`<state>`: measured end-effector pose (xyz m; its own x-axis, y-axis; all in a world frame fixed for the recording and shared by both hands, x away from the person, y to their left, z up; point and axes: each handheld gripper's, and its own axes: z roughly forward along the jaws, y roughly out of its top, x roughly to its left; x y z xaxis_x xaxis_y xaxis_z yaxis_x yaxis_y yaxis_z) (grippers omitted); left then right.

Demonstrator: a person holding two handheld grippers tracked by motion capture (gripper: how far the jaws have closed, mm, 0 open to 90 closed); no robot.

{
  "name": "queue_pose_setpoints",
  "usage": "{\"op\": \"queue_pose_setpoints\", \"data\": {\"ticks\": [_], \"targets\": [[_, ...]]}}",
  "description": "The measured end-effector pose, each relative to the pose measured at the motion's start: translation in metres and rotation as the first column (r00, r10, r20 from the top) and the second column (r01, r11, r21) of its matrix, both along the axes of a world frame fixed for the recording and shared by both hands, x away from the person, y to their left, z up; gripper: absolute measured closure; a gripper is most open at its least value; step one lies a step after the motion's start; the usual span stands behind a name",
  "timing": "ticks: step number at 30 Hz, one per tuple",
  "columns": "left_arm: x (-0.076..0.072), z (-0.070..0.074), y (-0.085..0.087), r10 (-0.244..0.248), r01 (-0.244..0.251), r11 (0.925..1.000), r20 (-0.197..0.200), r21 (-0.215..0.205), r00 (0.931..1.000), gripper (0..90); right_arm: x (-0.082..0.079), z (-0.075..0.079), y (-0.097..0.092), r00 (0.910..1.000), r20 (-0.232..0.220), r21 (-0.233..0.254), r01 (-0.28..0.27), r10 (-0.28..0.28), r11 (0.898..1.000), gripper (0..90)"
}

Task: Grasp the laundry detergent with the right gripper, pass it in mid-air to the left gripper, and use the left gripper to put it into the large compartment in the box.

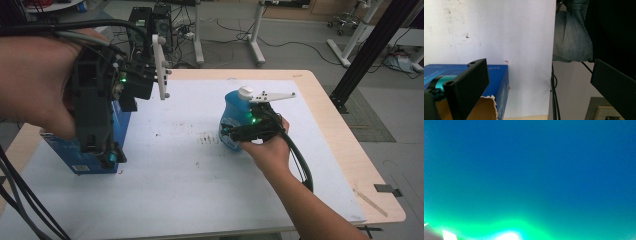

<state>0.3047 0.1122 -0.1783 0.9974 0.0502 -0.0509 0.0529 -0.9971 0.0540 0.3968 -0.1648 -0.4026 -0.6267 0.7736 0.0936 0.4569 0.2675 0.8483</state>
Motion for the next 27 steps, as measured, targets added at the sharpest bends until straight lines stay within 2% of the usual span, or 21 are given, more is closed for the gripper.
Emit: {"op": "queue_pose_setpoints", "data": {"ticks": [13,15,16,18,27], "targets": [[0.0,-0.0015,-0.0027,-0.004,0.004,1.0,-0.005,0.006,1.0,1.7,-0.0032,-0.0047,0.0011,0.9983,0.051,0.006,0.029,-0.03,1.0,8.1],[-0.0001,-0.0012,-0.003,-0.004,0.004,1.0,-0.005,0.004,1.0,1.7,-0.0043,-0.0042,0.0,0.9976,0.065,0.013,0.024,-0.025,1.0,15.4],[-0.0001,-0.0012,-0.003,-0.004,0.004,1.0,-0.004,0.005,1.0,1.7,-0.0055,-0.0037,-0.0004,0.9965,0.077,0.026,0.03,-0.032,0.999,15.4],[0.0,-0.0016,-0.003,-0.003,0.003,1.0,-0.005,0.009,1.0,1.7,-0.0047,-0.0042,-0.0008,0.9973,0.067,0.032,0.028,-0.03,0.999,15.4],[-0.0006,-0.0022,-0.0021,0.003,-0.003,0.9999,-0.006,0.01,1.0,1.7,-0.0052,-0.0053,-0.0015,0.9966,0.074,0.023,0.034,-0.036,0.999,17.4]]}}
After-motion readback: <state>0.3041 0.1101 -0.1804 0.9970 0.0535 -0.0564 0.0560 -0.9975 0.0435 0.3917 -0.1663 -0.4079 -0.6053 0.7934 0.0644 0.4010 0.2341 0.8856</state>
